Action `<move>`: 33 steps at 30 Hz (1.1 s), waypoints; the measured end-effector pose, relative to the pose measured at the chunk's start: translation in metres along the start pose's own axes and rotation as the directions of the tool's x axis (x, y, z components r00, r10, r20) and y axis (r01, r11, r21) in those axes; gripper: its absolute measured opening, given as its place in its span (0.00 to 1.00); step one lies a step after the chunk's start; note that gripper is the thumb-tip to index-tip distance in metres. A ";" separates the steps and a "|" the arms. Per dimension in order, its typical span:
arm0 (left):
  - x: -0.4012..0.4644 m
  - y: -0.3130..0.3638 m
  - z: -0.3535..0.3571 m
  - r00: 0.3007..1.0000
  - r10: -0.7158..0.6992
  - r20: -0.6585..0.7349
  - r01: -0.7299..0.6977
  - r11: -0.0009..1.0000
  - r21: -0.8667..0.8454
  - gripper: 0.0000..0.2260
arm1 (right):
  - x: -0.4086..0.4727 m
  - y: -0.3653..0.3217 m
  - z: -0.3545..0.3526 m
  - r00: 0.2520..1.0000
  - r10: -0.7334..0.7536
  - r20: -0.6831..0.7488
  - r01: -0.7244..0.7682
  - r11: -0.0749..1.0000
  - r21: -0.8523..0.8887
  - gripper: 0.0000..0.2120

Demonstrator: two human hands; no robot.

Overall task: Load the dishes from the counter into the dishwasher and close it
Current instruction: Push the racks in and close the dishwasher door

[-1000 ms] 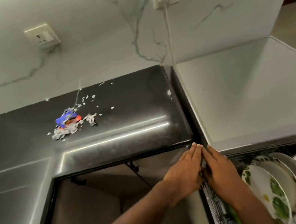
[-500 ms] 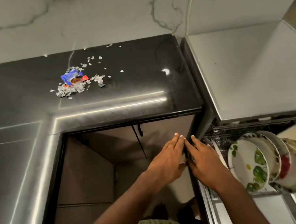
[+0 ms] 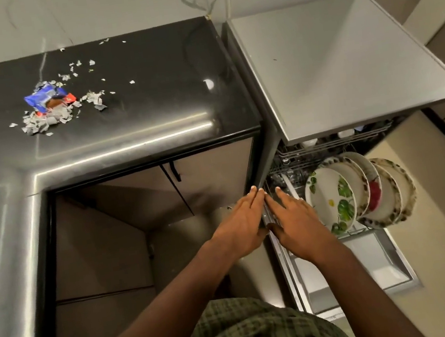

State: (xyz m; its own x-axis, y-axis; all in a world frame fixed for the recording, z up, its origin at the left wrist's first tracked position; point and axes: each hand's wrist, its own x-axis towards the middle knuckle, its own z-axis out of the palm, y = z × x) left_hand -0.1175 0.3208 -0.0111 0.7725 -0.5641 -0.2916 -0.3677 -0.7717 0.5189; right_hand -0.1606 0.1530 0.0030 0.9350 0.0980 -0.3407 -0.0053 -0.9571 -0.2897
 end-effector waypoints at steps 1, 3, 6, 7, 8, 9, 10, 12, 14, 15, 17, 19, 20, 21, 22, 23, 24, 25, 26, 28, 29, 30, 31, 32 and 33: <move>0.000 0.006 0.002 1.000 0.002 0.011 -0.002 1.000 0.008 0.43 | -0.005 0.005 0.000 1.000 0.004 -0.002 -0.004 1.000 0.005 0.36; 0.000 0.017 0.007 1.000 0.005 0.019 -0.005 1.000 0.017 0.43 | -0.014 0.016 0.001 1.000 0.007 -0.010 -0.006 1.000 0.026 0.36; -0.001 0.039 0.020 0.999 -0.003 0.046 0.002 1.000 0.017 0.43 | -0.032 0.037 0.002 1.000 0.002 -0.004 -0.001 0.998 0.063 0.35; -0.001 0.048 0.026 0.999 -0.006 0.049 0.005 1.000 0.019 0.43 | -0.038 0.045 0.003 1.000 -0.004 0.002 0.004 0.998 0.067 0.35; 0.000 0.055 0.032 0.999 -0.005 0.047 0.004 1.000 0.024 0.43 | -0.043 0.053 0.004 1.000 -0.010 0.006 0.009 0.998 0.070 0.35; -0.001 0.066 0.040 0.999 -0.007 0.045 0.006 1.000 0.030 0.42 | -0.050 0.063 0.006 1.000 -0.020 0.014 0.019 0.997 0.068 0.35; -0.001 0.076 0.047 0.999 -0.010 0.045 0.009 1.000 0.029 0.42 | -0.057 0.072 0.007 0.999 -0.027 0.020 0.026 0.998 0.063 0.34; -0.002 0.098 0.065 0.997 -0.043 0.059 0.043 0.999 0.007 0.42 | -0.073 0.096 0.009 0.998 -0.048 0.029 0.046 0.997 0.061 0.35; -0.002 0.122 0.082 0.996 -0.074 0.053 0.075 0.997 -0.018 0.42 | -0.089 0.124 0.011 0.996 -0.080 0.029 0.079 0.996 0.045 0.35; -0.003 0.134 0.092 0.995 -0.090 0.051 0.092 0.995 -0.036 0.42 | -0.097 0.138 0.012 0.994 -0.101 0.046 0.099 0.995 0.033 0.35; -0.013 0.162 0.115 0.987 -0.145 0.070 0.150 0.986 -0.069 0.42 | -0.118 0.167 0.014 0.987 -0.127 0.101 0.123 0.991 0.042 0.36; -0.023 0.185 0.140 0.980 -0.189 0.068 0.193 0.978 -0.073 0.42 | -0.136 0.189 0.018 0.985 -0.137 0.106 0.130 0.989 0.067 0.36; -0.027 0.195 0.149 0.977 -0.204 0.067 0.209 0.975 -0.074 0.41 | -0.142 0.198 0.019 0.984 -0.145 0.107 0.139 0.988 0.063 0.36; -0.031 0.205 0.159 0.973 -0.221 0.071 0.226 0.971 -0.073 0.41 | -0.147 0.208 0.020 0.981 -0.152 0.118 0.147 0.988 0.056 0.36; -0.035 0.213 0.166 0.968 -0.238 0.083 0.244 0.967 -0.074 0.41 | -0.151 0.215 0.019 0.978 -0.158 0.134 0.154 0.987 0.040 0.35; -0.039 0.219 0.172 0.963 -0.254 0.093 0.261 0.962 -0.079 0.42 | -0.155 0.220 0.020 0.977 -0.161 0.139 0.158 0.987 0.034 0.35; -0.041 0.226 0.176 0.958 -0.269 0.100 0.277 0.958 -0.078 0.43 | -0.160 0.225 0.020 0.977 -0.170 0.130 0.166 0.985 0.042 0.35; -0.042 0.230 0.178 0.955 -0.277 0.101 0.286 0.955 -0.078 0.44 | -0.163 0.228 0.020 0.976 -0.178 0.123 0.174 0.984 0.048 0.35; -0.041 0.234 0.179 0.955 -0.282 0.098 0.290 0.954 -0.081 0.44 | -0.165 0.231 0.019 0.976 -0.181 0.120 0.176 0.983 0.056 0.35; -0.038 0.236 0.180 0.956 -0.283 0.078 0.289 0.954 -0.080 0.44 | -0.164 0.233 0.017 0.975 -0.187 0.119 0.180 0.981 0.074 0.35; -0.036 0.239 0.180 0.960 -0.271 0.066 0.276 0.959 -0.071 0.43 | -0.167 0.236 0.015 0.976 -0.186 0.113 0.177 0.981 0.082 0.35; -0.033 0.241 0.179 0.965 -0.255 0.055 0.258 0.964 -0.062 0.43 | -0.168 0.238 0.013 0.977 -0.185 0.108 0.177 0.981 0.079 0.35; -0.029 0.243 0.179 0.971 -0.234 0.050 0.237 0.970 -0.056 0.42 | -0.170 0.241 0.010 0.978 -0.180 0.107 0.174 0.982 0.068 0.35; -0.025 0.245 0.179 0.975 -0.215 0.048 0.218 0.975 -0.054 0.42 | -0.172 0.244 0.006 0.979 -0.173 0.107 0.168 0.984 0.056 0.35; -0.022 0.247 0.181 0.979 -0.201 0.043 0.203 0.977 -0.061 0.42 | -0.174 0.249 0.003 0.980 -0.168 0.105 0.164 0.985 0.049 0.35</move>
State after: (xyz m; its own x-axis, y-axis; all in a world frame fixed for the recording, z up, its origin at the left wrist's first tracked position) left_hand -0.3188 0.0897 -0.0224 0.8076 -0.4098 -0.4240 -0.1711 -0.8510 0.4965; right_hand -0.3260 -0.1012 -0.0125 0.8801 0.2856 -0.3793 0.1305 -0.9136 -0.3852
